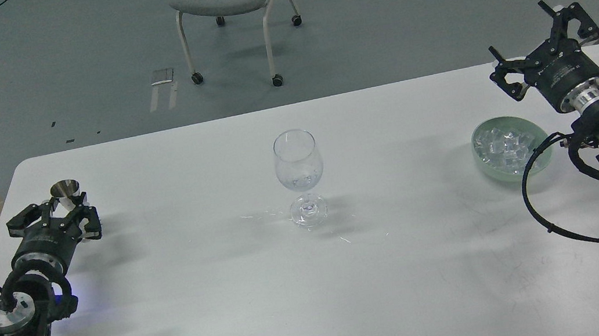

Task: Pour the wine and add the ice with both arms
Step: 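Carry the jigger back and set it down near its start spot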

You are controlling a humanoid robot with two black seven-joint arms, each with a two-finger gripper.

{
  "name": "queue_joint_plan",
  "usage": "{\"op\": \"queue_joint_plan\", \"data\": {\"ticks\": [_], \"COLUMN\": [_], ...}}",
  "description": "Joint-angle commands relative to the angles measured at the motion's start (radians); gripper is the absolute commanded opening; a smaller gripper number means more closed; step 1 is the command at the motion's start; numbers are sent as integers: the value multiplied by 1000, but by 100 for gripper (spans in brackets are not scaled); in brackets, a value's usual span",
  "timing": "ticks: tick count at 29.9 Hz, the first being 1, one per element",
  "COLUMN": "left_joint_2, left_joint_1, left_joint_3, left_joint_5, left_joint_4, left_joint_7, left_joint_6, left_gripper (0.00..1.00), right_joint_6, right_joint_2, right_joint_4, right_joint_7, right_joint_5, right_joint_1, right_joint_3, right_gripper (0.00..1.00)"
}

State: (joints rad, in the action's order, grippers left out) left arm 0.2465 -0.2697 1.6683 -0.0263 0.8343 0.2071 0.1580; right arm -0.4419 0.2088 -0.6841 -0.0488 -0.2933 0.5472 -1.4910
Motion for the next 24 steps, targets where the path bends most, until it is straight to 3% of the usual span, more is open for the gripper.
{"op": "queue_joint_plan", "data": {"ticks": [1, 7, 16, 24], "left_joint_2": [0, 2, 46, 134], "left_joint_1": [0, -5, -3, -3], "left_joint_3": [-1, -2, -2, -4], "left_joint_5": [-3, -3, -3, -4], "left_joint_4": [3, 8, 146, 267], "left_joint_7": [0, 2, 3, 18], "left_joint_6": [0, 2, -9, -31], "left_gripper": [72, 82, 96, 98], "right_joint_6": [0, 0, 0, -3], "right_joint_2": [3, 3, 1, 3], "right_joint_4": [0, -2, -2, -3], "right_joint_7": [1, 1, 1, 1], "right_joint_5": [0, 0, 2, 3], "right_joint_1": [-4, -4, -6, -3], "right_joint_3": [0, -2, -2, -3], "right_gripper": [100, 100, 100, 100]}}
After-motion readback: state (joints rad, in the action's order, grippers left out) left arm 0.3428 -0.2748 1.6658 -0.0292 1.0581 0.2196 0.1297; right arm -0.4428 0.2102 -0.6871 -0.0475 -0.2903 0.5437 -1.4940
